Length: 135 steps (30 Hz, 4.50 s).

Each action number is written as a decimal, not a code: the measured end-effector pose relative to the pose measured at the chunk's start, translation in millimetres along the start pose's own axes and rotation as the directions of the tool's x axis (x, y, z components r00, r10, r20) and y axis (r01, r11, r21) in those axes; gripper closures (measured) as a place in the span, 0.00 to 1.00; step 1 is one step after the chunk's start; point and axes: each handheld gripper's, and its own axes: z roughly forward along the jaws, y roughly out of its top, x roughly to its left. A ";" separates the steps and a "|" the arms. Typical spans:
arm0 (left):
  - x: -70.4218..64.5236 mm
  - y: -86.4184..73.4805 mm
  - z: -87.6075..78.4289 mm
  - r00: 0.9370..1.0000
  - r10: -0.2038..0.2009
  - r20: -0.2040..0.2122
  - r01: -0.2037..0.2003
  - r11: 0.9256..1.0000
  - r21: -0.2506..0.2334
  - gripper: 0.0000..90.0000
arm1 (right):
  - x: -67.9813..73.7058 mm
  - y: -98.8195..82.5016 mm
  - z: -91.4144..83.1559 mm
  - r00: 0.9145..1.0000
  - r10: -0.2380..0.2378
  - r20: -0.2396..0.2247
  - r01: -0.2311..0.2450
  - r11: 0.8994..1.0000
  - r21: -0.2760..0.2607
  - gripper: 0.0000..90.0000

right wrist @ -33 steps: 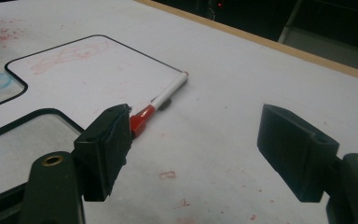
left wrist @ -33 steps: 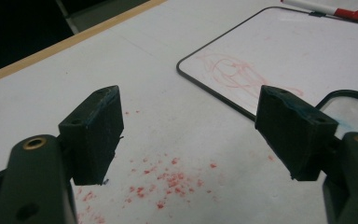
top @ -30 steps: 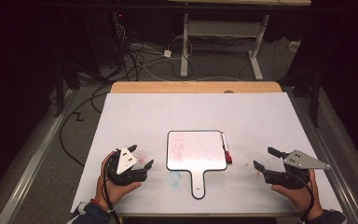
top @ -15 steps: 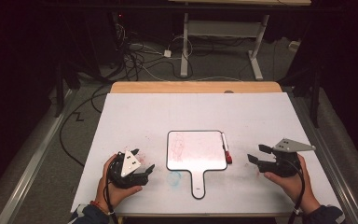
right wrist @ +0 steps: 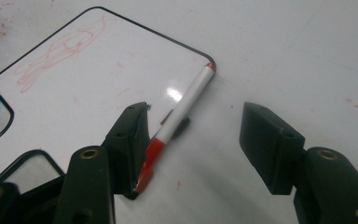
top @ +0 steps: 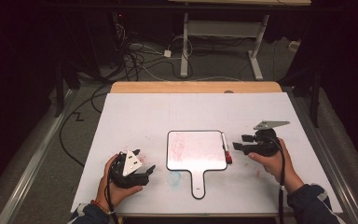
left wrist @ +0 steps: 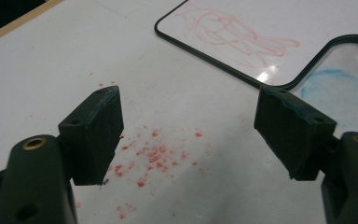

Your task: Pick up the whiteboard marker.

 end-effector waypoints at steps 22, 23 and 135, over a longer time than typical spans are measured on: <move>-2.8 -0.8 4.3 0.999 0.025 0.024 -0.026 0.999 0.034 0.25 | -9.2 15.3 65.4 0.988 0.125 -0.088 -0.114 0.986 0.119 0.82; -2.9 -0.6 4.3 0.999 0.028 0.024 -0.029 0.999 0.036 0.25 | -9.1 15.3 64.9 0.989 0.121 -0.089 -0.110 0.987 0.118 0.83; 17.5 75.2 107.5 0.948 -0.040 0.314 0.102 0.978 -0.182 0.88 | 77.8 -36.8 -28.8 0.906 -0.420 0.044 0.421 0.893 -0.157 0.46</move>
